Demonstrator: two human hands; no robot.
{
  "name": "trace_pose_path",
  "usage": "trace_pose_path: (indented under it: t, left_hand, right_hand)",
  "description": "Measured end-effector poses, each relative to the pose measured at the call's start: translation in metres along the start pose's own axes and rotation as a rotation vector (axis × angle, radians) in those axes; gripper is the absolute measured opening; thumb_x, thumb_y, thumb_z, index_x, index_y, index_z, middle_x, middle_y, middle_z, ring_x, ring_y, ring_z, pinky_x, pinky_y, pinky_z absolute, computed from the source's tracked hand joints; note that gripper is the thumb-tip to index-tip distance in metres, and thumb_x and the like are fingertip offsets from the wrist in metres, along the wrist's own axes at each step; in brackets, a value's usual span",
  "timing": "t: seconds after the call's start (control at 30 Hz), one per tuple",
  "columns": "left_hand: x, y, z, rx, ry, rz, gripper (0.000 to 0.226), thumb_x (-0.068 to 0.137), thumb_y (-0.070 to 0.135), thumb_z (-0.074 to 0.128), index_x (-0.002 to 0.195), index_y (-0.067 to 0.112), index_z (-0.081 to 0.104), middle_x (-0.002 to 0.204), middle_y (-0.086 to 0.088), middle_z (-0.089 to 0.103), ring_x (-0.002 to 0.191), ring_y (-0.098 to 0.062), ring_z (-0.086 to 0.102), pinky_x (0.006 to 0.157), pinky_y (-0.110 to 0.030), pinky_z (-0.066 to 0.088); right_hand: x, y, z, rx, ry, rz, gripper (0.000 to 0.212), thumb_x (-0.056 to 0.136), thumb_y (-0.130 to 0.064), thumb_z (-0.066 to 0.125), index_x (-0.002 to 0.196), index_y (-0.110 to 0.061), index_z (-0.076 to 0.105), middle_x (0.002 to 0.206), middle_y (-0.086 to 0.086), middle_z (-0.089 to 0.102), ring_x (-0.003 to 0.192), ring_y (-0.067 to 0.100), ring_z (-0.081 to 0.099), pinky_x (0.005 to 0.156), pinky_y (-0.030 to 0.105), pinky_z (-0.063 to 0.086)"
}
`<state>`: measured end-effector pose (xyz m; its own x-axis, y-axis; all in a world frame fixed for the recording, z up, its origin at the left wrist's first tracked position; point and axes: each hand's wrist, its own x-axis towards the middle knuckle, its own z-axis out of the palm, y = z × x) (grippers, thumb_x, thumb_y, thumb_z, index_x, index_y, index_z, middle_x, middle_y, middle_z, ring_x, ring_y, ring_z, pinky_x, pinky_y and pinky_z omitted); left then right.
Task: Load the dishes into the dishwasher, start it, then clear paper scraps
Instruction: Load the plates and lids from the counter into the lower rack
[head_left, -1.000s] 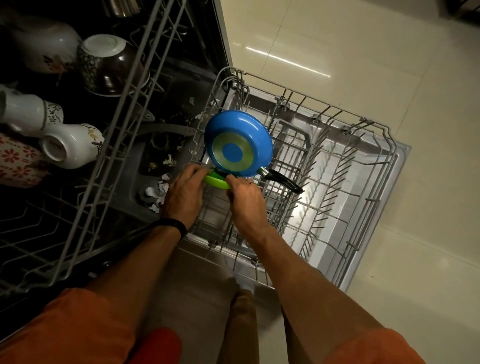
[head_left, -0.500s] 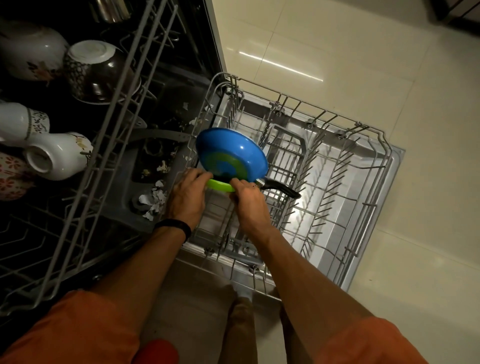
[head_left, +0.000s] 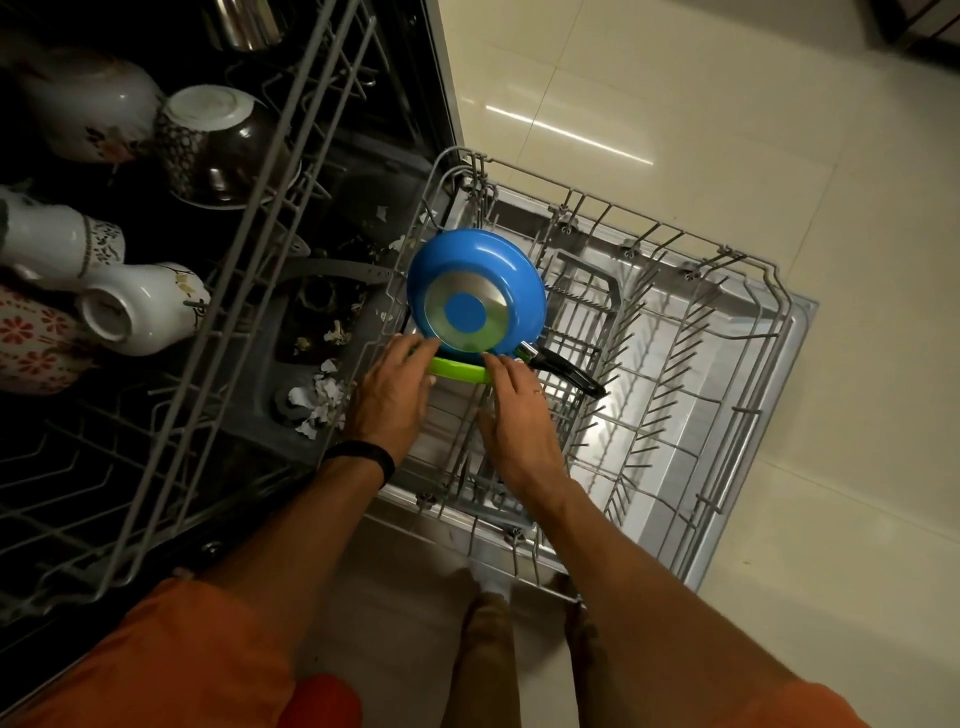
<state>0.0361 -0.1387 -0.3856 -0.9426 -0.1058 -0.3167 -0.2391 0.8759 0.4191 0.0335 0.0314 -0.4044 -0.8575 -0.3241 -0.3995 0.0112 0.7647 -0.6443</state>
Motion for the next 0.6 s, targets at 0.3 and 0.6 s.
trace_pose_path:
  t: [0.3,0.6]
  left_hand:
    - [-0.01,0.006,0.003,-0.005,0.075,0.031,0.035,0.092,-0.001,0.066,0.125,0.009,0.065,0.125,-0.009,0.058,0.114,-0.027,0.057,0.092,-0.035,0.049]
    - [-0.017,0.013,-0.005,-0.048,0.008,0.033,0.046,0.094,0.001,0.063,0.139,0.012,0.058,0.14,-0.006,0.053,0.126,-0.026,0.053,0.103,-0.041,0.05]
  right_hand:
    - [-0.011,-0.004,0.008,-0.043,-0.038,-0.004,0.088,0.098,-0.002,0.058,0.163,-0.029,0.005,0.171,0.002,0.004,0.158,0.025,0.0,0.119,0.037,0.02]
    - [-0.021,0.01,-0.013,0.074,-0.079,0.122,0.084,0.097,-0.001,0.057,0.163,-0.027,0.012,0.17,0.001,0.017,0.151,0.024,0.03,0.117,0.047,0.039]
